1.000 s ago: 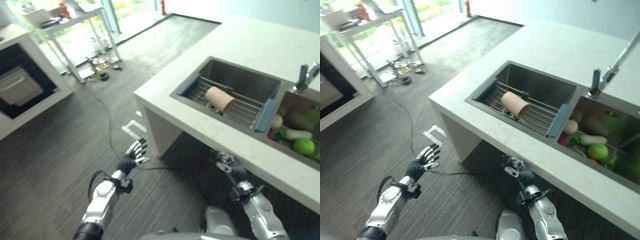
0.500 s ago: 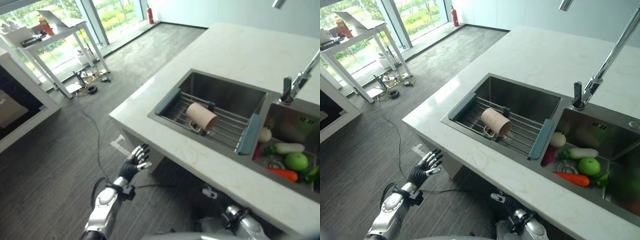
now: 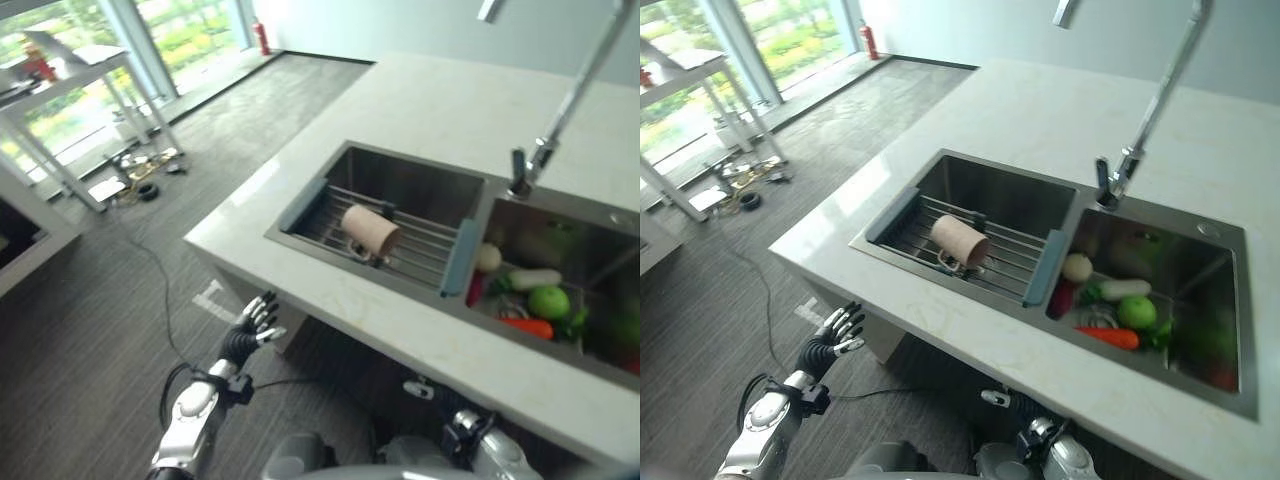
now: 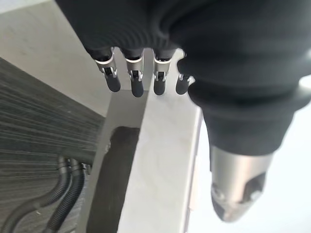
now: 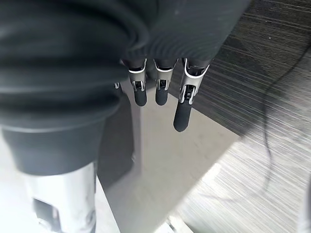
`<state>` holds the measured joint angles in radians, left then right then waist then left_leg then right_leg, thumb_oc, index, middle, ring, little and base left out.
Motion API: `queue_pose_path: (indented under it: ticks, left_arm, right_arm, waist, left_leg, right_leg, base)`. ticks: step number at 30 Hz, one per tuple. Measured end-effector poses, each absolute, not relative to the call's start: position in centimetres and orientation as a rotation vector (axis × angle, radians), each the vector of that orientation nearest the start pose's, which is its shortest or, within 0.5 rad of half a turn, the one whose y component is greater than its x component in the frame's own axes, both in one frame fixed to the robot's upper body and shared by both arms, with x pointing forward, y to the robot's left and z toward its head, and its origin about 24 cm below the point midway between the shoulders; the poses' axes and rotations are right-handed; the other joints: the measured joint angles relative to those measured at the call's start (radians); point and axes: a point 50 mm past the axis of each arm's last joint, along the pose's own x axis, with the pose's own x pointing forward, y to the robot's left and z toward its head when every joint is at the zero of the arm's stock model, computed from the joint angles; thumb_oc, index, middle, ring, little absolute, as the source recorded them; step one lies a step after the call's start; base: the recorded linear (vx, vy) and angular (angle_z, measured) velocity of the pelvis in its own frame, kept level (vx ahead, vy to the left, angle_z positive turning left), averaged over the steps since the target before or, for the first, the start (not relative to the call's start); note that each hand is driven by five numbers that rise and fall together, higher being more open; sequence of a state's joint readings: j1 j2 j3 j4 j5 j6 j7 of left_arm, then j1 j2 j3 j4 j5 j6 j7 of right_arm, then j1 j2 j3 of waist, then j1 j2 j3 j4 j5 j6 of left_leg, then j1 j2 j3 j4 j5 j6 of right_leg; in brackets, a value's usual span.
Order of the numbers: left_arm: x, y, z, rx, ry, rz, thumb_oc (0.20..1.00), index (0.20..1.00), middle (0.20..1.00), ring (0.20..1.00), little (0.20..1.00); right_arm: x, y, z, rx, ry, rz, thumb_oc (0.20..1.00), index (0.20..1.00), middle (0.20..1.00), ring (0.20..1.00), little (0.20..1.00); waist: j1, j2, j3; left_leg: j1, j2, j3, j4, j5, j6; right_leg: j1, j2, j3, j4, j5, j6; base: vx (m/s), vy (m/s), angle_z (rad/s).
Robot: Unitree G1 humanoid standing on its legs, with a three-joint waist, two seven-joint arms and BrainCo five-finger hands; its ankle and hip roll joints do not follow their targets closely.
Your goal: Place the dishes in the dishwasher.
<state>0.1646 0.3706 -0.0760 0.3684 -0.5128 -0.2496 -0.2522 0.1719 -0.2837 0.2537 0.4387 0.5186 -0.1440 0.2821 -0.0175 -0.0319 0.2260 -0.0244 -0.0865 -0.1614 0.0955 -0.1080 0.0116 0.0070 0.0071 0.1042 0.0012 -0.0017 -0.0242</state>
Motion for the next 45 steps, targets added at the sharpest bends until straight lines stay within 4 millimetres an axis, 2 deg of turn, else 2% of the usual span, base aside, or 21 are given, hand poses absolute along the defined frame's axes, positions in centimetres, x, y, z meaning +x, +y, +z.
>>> queue_pose_path:
  ticks: [1, 2, 3, 4, 5, 6, 7, 8, 9, 13, 17, 20, 25, 32, 34, 37, 40, 42, 43, 44, 45]
  left_arm:
    - [19.3, 23.0, -3.7, -0.163, 0.255, -0.089, 1.000, 1.000, 1.000, 1.000, 1.000]
    - [19.5, 22.4, -4.2, -0.195, 0.263, -0.084, 1.000, 1.000, 1.000, 1.000, 1.000]
    - [19.6, 22.7, -4.3, -0.188, 0.263, -0.076, 1.000, 1.000, 1.000, 1.000, 1.000]
    - [19.6, 23.2, -4.5, -0.176, 0.278, -0.066, 1.000, 1.000, 1.000, 1.000, 1.000]
    - [19.8, 23.5, -4.5, -0.162, 0.284, -0.063, 1.000, 1.000, 1.000, 1.000, 1.000]
    - [19.7, 23.6, -4.7, -0.162, 0.292, -0.046, 1.000, 1.000, 1.000, 1.000, 1.000]
    - [19.2, 23.4, -5.1, -0.173, 0.306, -0.029, 1.000, 1.000, 1.000, 1.000, 1.000]
    - [19.2, 23.9, -5.2, -0.164, 0.311, -0.004, 1.000, 1.000, 1.000, 1.000, 1.000]
    - [19.0, 24.3, -5.5, -0.162, 0.326, 0.025, 1.000, 1.000, 1.000, 1.000, 1.000]
    - [17.2, 26.3, -7.5, -0.230, 0.383, 0.228, 1.000, 1.000, 1.000, 1.000, 1.000]
    - [14.5, 28.8, -8.2, -0.264, 0.384, 0.449, 1.000, 1.000, 1.000, 1.000, 1.000]
    - [14.6, 29.8, -7.5, -0.286, 0.320, 0.546, 1.000, 1.000, 1.000, 1.000, 1.000]
    - [13.3, 31.9, -6.9, -0.306, 0.254, 0.756, 1.000, 1.000, 1.000, 1.000, 1.000]
    - [10.0, 32.8, -9.0, -0.417, 0.352, 1.110, 1.000, 1.000, 1.000, 1.000, 1.000]
    - [8.4, 34.2, -9.0, -0.494, 0.329, 1.329, 1.000, 1.000, 1.000, 1.000, 1.000]
    - [7.7, 36.4, -7.5, -0.494, 0.228, 1.544, 1.000, 1.000, 1.000, 1.000, 1.000]
    - [8.7, 38.9, -3.6, -0.503, -0.011, 1.674, 1.000, 1.000, 1.000, 1.000, 1.000]
    - [9.4, 39.3, -2.3, -0.452, -0.082, 1.691, 1.000, 1.000, 1.000, 1.000, 1.000]
    - [10.0, 39.6, -1.1, -0.435, -0.148, 1.714, 1.000, 1.000, 1.000, 1.000, 1.000]
    - [10.9, 40.2, 0.9, -0.410, -0.255, 1.721, 1.000, 1.000, 1.000, 1.000, 1.000]
    - [11.2, 40.8, 3.1, -0.363, -0.371, 1.723, 1.000, 1.000, 1.000, 1.000, 1.000]
  right_arm:
    - [17.6, -18.4, -7.3, 0.253, 0.469, 0.216, 1.000, 1.000, 1.000, 1.000, 1.000]
    - [17.9, -19.8, -7.2, 0.228, 0.457, 0.157, 1.000, 1.000, 1.000, 1.000, 1.000]
    - [18.1, -20.9, -7.4, 0.220, 0.460, 0.090, 1.000, 1.000, 1.000, 1.000, 1.000]
    - [17.9, -21.2, -7.5, 0.212, 0.468, 0.071, 1.000, 1.000, 1.000, 1.000, 1.000]
    - [17.4, -21.8, -7.7, 0.222, 0.472, 0.022, 1.000, 1.000, 1.000, 1.000, 1.000]
    - [17.1, -22.9, -7.5, 0.212, 0.456, -0.027, 1.000, 1.000, 1.000, 1.000, 1.000]
    - [17.1, -24.3, -7.2, 0.185, 0.444, -0.060, 1.000, 1.000, 1.000, 1.000, 1.000]
    - [17.0, -24.9, -7.5, 0.190, 0.456, -0.104, 1.000, 1.000, 1.000, 1.000, 1.000]
    - [16.2, -24.9, -8.0, 0.197, 0.481, -0.119, 1.000, 1.000, 1.000, 1.000, 1.000]
    - [14.5, -24.1, -9.8, 0.222, 0.570, -0.123, 1.000, 1.000, 1.000, 1.000, 1.000]
    - [15.6, -23.0, -9.6, 0.229, 0.548, -0.068, 1.000, 1.000, 1.000, 1.000, 1.000]
    - [15.8, -23.6, -9.4, 0.209, 0.541, -0.074, 1.000, 1.000, 1.000, 1.000, 1.000]
    - [15.8, -25.4, -8.9, 0.157, 0.543, -0.092, 1.000, 1.000, 1.000, 1.000, 1.000]
    - [15.1, -25.9, -9.1, 0.144, 0.564, -0.101, 1.000, 1.000, 1.000, 1.000, 1.000]
    - [15.3, -25.8, -9.1, 0.149, 0.561, -0.098, 1.000, 1.000, 1.000, 1.000, 1.000]
    - [15.6, -26.0, -8.8, 0.147, 0.552, -0.111, 1.000, 1.000, 1.000, 1.000, 1.000]
    - [15.6, -26.1, -8.8, 0.143, 0.549, -0.122, 1.000, 1.000, 1.000, 1.000, 1.000]
    - [15.6, -26.3, -8.7, 0.138, 0.548, -0.121, 1.000, 1.000, 1.000, 1.000, 1.000]
    - [15.8, -26.1, -8.7, 0.139, 0.545, -0.117, 1.000, 1.000, 1.000, 1.000, 1.000]
    - [15.7, -25.8, -8.9, 0.148, 0.549, -0.116, 1.000, 1.000, 1.000, 1.000, 1.000]
    - [15.5, -25.5, -9.2, 0.154, 0.556, -0.116, 1.000, 1.000, 1.000, 1.000, 1.000]
  waist:
    - [-0.007, 0.021, 0.005]
    - [-0.004, 0.077, 0.010]
    - [-0.002, 0.095, 0.015]
    - [-0.009, 0.050, 0.015]
    - [-0.038, -0.002, 0.009]
    - [-0.036, -0.016, 0.006]
    - [-0.034, 0.042, -0.011]
    - [-0.037, 0.055, -0.006]
    - [-0.068, 0.060, -0.004]
    - [-0.072, 0.068, -0.022]
    - [-0.032, 0.054, -0.030]
    - [-0.027, 0.060, -0.034]
    - [-0.020, 0.074, -0.053]
    - [-0.026, 0.077, -0.065]
    - [-0.029, 0.069, -0.069]
    - [-0.023, 0.064, -0.071]
    - [-0.019, 0.063, -0.060]
    - [-0.020, 0.085, -0.055]
    - [-0.017, 0.085, -0.044]
    - [-0.021, 0.062, -0.022]
    - [-0.013, 0.036, -0.008]
  left_leg:
    - [0.006, 0.014, 0.010, -0.063, 0.015, -0.003]
    - [0.012, 0.068, 0.040, -0.053, 0.005, 0.011]
    - [0.037, 0.112, 0.122, -0.095, 0.066, -0.001]
    - [0.050, 0.087, 0.148, -0.115, 0.062, -0.008]
    - [0.030, 0.035, 0.176, -0.013, 0.055, 0.008]
    - [0.033, 0.002, 0.198, 0.125, 0.003, 0.037]
    - [0.104, 0.030, 0.169, 0.035, -0.025, 0.073]
    - [0.192, 0.036, 0.203, -0.099, 0.008, 0.085]
    - [0.216, 0.035, 0.220, -0.134, 0.036, 0.078]
    - [0.215, 0.034, 0.315, -0.161, 0.045, 0.077]
    - [0.230, 0.048, 0.419, -0.162, 0.035, 0.062]
    - [0.237, 0.071, 0.396, -0.162, 0.038, 0.045]
    - [0.237, 0.100, 0.387, -0.162, 0.042, 0.017]
    - [0.222, 0.125, 0.381, -0.157, 0.042, 0.004]
    - [0.197, 0.132, 0.364, -0.109, 0.035, -0.008]
    - [0.168, 0.134, 0.295, -0.050, 0.034, -0.007]
    - [0.110, 0.122, 0.247, 0.071, 0.037, -0.011]
    - [0.084, 0.127, 0.230, 0.122, 0.046, -0.027]
    - [0.030, 0.122, 0.213, 0.205, 0.041, -0.038]
    - [-0.039, 0.109, 0.197, 0.325, 0.059, -0.066]
    - [-0.102, 0.102, 0.182, 0.420, 0.110, -0.128]
  right_leg:
    - [0.018, -0.002, 0.006, -0.052, -0.019, 0.029]
    - [0.041, 0.027, -0.012, -0.061, -0.067, 0.076]
    - [0.000, 0.027, -0.083, 0.078, -0.062, 0.063]
    - [-0.015, -0.014, -0.095, 0.090, -0.033, 0.046]
    - [-0.035, -0.078, -0.111, 0.089, -0.019, 0.047]
    - [-0.057, -0.101, -0.101, 0.075, -0.019, 0.073]
    - [-0.065, -0.077, -0.122, 0.062, -0.016, 0.093]
    - [-0.086, -0.088, -0.144, 0.106, -0.016, 0.097]
    - [-0.075, -0.095, -0.150, 0.123, -0.020, 0.099]
    - [-0.061, -0.123, -0.186, 0.173, -0.035, 0.127]
    - [-0.021, -0.132, -0.339, 0.108, -0.012, 0.123]
    - [0.030, -0.090, -0.341, 0.029, 0.025, 0.093]
    - [0.086, -0.048, -0.337, -0.085, 0.072, 0.079]
    - [0.072, -0.027, -0.340, -0.066, 0.063, 0.049]
    - [0.051, -0.026, -0.341, -0.031, 0.041, 0.039]
    - [0.041, -0.030, -0.338, -0.025, 0.026, 0.023]
    - [0.035, -0.046, -0.326, 0.001, 0.011, 0.009]
    - [0.017, -0.042, -0.316, 0.033, 0.005, 0.006]
    - [-0.027, -0.042, -0.294, 0.112, -0.024, -0.012]
    - [-0.060, -0.056, -0.274, 0.151, -0.043, -0.023]
    - [-0.066, -0.055, -0.245, 0.140, -0.043, -0.024]
  base:
    - [0.14, 0.307, -0.56]
    - [0.09, 0.231, -0.71]
    - [0.09, 0.247, -0.59]
    - [0.09, 0.248, -0.28]
    - [0.09, 0.240, -0.26]
    - [0.08, 0.194, -0.71]
    - [0.09, 0.208, -1.23]
    - [0.08, 0.179, -0.89]
    - [0.09, 0.171, -0.64]
    - [0.04, 0.069, -0.72]
    - [0.02, -0.026, -0.76]
    - [0.07, -0.079, -0.09]
    - [0.10, -0.082, -0.02]
    - [0.09, -0.131, 0.01]
    - [0.02, -0.150, 0.09]
    - [0.01, -0.156, 0.01]
    - [0.00, -0.121, 0.00]
    - [0.01, -0.140, -0.08]
    - [0.05, -0.074, 0.00]
    - [0.07, -0.024, -0.07]
    - [0.11, 0.035, -0.26]
